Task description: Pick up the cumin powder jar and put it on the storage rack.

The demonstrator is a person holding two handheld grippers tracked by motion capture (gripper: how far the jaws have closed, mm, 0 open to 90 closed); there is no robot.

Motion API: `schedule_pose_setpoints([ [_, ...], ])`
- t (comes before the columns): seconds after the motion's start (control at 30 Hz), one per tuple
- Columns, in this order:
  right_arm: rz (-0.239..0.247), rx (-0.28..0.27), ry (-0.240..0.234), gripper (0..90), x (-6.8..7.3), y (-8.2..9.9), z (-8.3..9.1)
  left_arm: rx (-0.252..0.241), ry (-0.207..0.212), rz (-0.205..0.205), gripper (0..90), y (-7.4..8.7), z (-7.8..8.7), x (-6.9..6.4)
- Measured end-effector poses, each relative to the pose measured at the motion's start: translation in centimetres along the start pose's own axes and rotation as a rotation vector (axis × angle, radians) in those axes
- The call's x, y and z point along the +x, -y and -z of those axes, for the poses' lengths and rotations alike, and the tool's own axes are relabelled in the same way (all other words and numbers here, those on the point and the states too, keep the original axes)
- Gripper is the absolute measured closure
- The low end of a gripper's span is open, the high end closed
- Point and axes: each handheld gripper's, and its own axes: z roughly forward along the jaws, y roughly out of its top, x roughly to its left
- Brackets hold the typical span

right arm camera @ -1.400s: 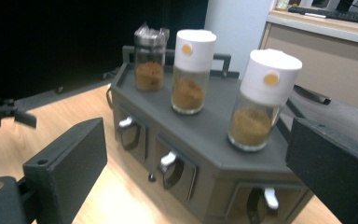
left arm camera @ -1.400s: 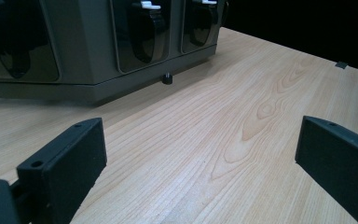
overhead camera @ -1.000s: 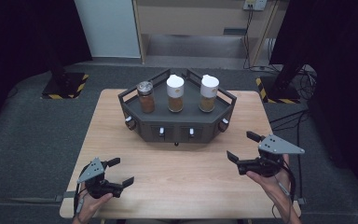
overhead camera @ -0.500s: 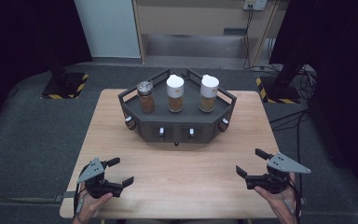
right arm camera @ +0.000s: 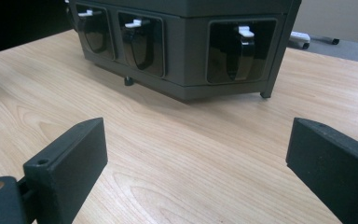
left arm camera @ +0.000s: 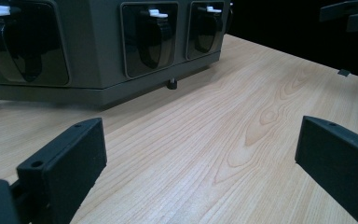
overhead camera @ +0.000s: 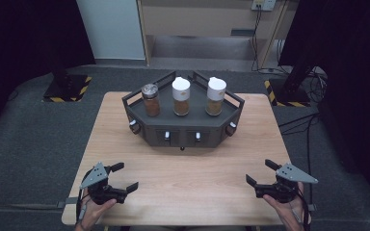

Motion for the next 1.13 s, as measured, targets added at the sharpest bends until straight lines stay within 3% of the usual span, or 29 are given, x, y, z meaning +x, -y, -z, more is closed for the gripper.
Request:
schedule_pose_setpoints([
  [0.3,0.048,0.012,0.005,6.1,0.4,0.4,-0.4,-0.003,0.005,-0.01,1.1,0.0,-0.1,0.0],
  [0.53,0.04,0.001,0.013,6.5,0.2,0.7,-0.3,-0.013,-0.005,-0.009,1.2,0.1,0.0,-0.1],
  [0.87,0.009,-0.027,0.09,6.6,-0.5,1.4,0.1,-0.04,-0.05,0.006,1.2,0.4,0.5,-0.1],
  [1.13,0.01,-0.026,0.09,6.0,-0.6,1.4,0.1,-0.037,-0.047,0.005,1.2,0.4,0.4,-0.1],
])
